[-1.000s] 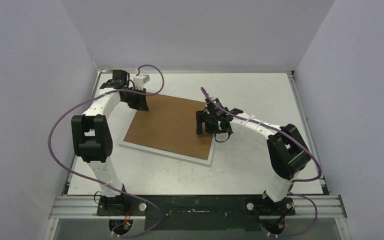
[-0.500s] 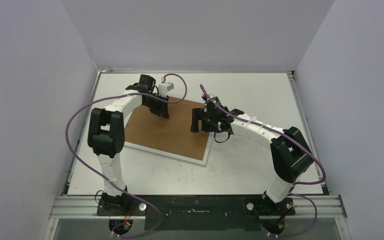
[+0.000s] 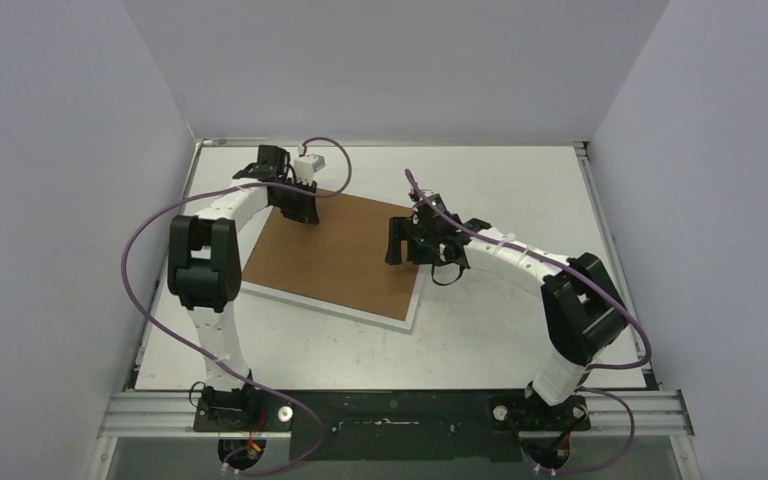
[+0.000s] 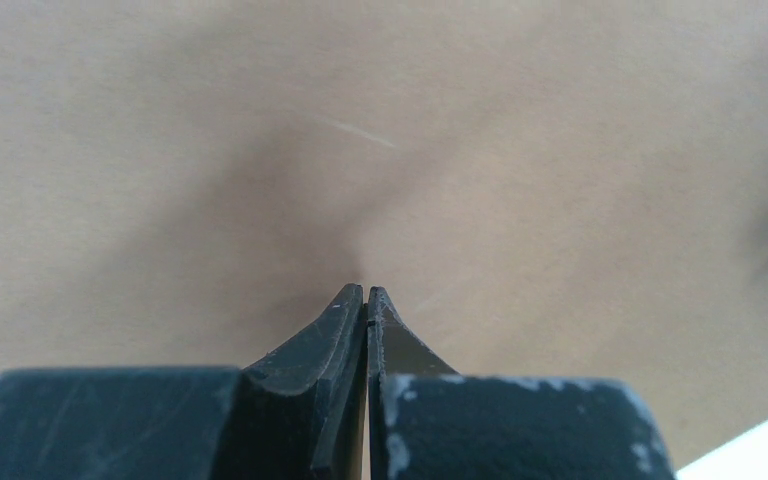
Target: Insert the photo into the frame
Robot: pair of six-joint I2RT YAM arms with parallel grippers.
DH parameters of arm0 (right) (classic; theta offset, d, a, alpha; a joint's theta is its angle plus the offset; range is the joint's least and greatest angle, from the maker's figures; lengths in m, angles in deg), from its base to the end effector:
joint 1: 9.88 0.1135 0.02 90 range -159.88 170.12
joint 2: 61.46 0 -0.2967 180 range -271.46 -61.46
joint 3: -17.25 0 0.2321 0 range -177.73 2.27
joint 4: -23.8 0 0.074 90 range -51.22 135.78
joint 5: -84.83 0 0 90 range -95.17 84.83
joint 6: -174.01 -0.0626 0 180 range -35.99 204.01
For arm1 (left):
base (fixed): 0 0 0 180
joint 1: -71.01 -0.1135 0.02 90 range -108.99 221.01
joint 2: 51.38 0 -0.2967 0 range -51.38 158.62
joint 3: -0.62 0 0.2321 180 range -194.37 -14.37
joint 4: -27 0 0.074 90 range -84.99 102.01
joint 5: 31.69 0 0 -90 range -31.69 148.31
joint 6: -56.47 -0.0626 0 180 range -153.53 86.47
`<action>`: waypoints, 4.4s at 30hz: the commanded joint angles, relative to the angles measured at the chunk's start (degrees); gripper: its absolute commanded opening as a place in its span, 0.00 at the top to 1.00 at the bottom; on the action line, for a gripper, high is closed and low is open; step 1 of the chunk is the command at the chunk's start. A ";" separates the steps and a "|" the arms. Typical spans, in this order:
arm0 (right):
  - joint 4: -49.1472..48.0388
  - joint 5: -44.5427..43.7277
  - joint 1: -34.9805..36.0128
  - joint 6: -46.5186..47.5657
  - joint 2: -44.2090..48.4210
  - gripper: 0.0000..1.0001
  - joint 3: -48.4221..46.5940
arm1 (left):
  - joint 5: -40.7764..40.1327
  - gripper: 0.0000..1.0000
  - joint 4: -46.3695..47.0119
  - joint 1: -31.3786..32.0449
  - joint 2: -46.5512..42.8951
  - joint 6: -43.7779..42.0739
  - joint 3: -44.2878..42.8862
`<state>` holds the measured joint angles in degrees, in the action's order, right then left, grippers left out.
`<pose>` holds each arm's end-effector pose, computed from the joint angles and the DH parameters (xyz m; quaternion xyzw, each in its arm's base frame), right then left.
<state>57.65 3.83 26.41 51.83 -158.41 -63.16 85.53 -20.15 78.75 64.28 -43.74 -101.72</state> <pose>0.2884 0.2239 0.2373 -0.0602 0.9364 0.2511 0.2377 0.4304 -0.0874 0.2146 0.2059 0.9190 -0.2222 0.2525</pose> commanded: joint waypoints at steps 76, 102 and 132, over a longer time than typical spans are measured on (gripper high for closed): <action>-22.72 12.13 -7.91 -11.79 -1.15 0.16 11.11 | 8.45 0.56 -9.33 -18.47 9.61 1.38 -6.86; -33.32 20.16 -7.53 -20.18 8.72 0.17 8.91 | 6.46 0.67 -8.63 -13.11 5.19 -2.53 -0.18; -69.24 30.23 -5.84 -37.21 7.43 0.19 13.17 | 8.38 0.69 -9.49 -11.57 3.53 -1.97 0.55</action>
<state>-4.66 25.71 16.86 17.18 -149.34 -46.79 81.59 -20.65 61.95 68.15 -47.90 -103.49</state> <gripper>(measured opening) 0.811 0.318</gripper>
